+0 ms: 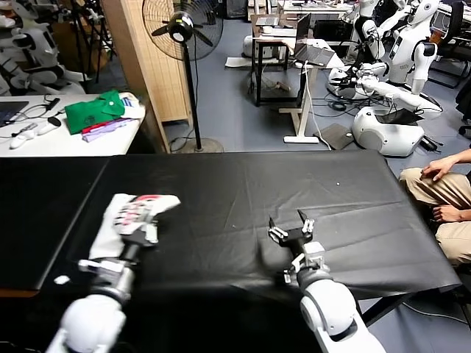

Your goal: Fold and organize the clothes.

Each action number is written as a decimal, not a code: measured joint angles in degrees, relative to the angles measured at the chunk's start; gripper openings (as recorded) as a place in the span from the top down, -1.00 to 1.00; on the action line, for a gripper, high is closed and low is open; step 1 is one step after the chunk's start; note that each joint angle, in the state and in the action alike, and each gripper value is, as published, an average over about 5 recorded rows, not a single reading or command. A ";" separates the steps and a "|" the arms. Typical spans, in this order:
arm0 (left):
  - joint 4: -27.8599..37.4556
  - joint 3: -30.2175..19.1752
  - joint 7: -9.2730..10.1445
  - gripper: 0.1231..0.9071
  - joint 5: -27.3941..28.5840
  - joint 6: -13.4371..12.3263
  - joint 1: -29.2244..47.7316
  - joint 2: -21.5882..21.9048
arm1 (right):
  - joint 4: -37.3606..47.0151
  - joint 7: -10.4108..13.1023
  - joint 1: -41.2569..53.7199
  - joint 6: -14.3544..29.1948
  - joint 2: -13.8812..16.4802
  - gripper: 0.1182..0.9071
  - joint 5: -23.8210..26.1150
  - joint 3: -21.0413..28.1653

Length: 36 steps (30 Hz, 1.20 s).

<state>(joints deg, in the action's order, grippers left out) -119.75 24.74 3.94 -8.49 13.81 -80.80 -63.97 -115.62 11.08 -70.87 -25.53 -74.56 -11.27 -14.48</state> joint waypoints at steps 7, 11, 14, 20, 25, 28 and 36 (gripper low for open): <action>1.28 -7.20 -5.21 0.25 3.91 -6.55 1.24 -2.75 | -2.14 -0.66 0.36 -1.80 0.82 -0.72 -9.98 -0.86; 0.04 -8.05 -8.12 -0.34 1.33 -10.33 0.91 -2.43 | -1.56 0.45 1.76 -3.85 0.18 -0.72 -16.18 0.04; -1.18 -7.68 -8.33 -0.63 -0.19 -11.30 0.62 -2.34 | 0.15 1.50 3.58 -5.50 -0.69 -0.72 -20.15 1.68; -2.75 -5.20 -7.51 -0.72 -0.11 -12.14 -1.04 -1.67 | 6.73 1.80 9.04 -8.20 -3.10 -0.72 -22.04 6.69; -3.31 -3.23 -6.31 -0.72 -1.14 -12.06 -2.80 -1.77 | 12.94 2.69 13.33 -10.04 -5.79 -0.72 -19.28 10.20; -3.54 -2.17 -5.86 -0.72 -2.04 -11.99 -3.52 -1.81 | 16.11 2.35 15.36 -10.65 -7.46 -0.68 -17.01 11.80; -3.96 -0.26 -5.39 -0.72 -2.22 -12.00 -4.85 -1.81 | 21.08 0.48 18.64 -10.15 -9.46 0.17 -12.36 14.18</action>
<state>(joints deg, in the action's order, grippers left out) -123.71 24.49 -1.45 -10.71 1.81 -85.65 -65.78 -94.54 11.56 -52.23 -35.68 -84.02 -23.63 -0.29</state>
